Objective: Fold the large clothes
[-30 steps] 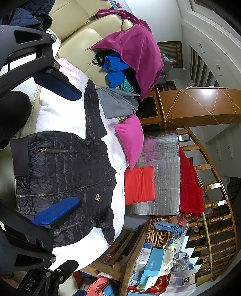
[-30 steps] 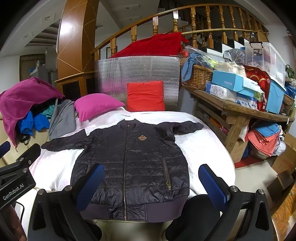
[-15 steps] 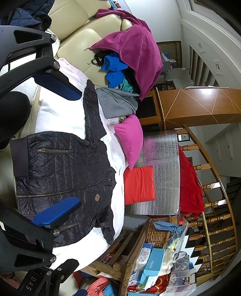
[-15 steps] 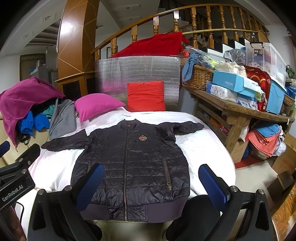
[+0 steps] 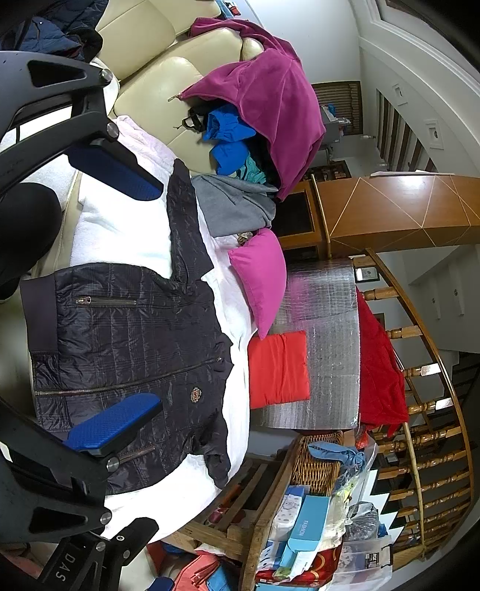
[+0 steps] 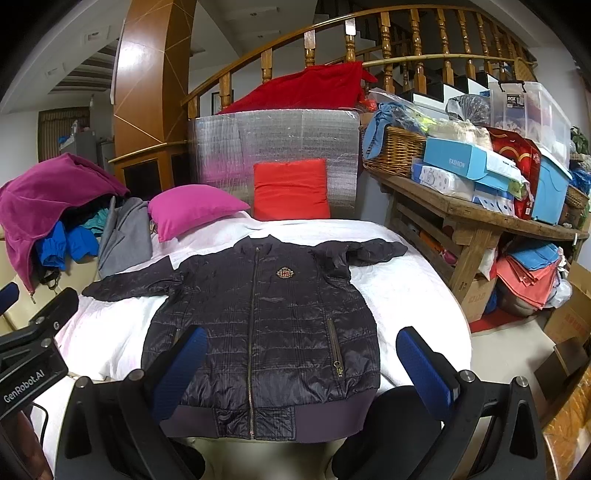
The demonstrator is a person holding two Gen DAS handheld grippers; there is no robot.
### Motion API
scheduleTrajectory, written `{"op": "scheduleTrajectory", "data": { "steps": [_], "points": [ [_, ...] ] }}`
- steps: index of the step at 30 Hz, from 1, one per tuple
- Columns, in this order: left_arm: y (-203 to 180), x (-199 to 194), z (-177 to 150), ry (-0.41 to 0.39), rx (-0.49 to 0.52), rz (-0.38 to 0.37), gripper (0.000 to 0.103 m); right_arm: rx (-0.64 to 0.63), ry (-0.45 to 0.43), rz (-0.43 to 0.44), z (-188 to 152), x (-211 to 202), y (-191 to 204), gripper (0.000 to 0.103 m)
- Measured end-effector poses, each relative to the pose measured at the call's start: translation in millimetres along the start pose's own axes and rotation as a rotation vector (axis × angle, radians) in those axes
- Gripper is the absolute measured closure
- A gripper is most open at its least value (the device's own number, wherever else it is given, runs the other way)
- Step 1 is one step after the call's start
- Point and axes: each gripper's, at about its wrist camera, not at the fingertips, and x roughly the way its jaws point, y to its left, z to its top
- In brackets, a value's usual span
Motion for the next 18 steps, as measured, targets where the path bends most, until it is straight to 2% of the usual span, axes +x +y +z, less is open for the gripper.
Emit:
{"op": "scheduleTrajectory", "data": {
  "steps": [18],
  "points": [
    [2,13,-5,0.02,-0.001,0.012,0.0,0.004,0.023,0.005,0,14,1,0.0]
  ]
}}
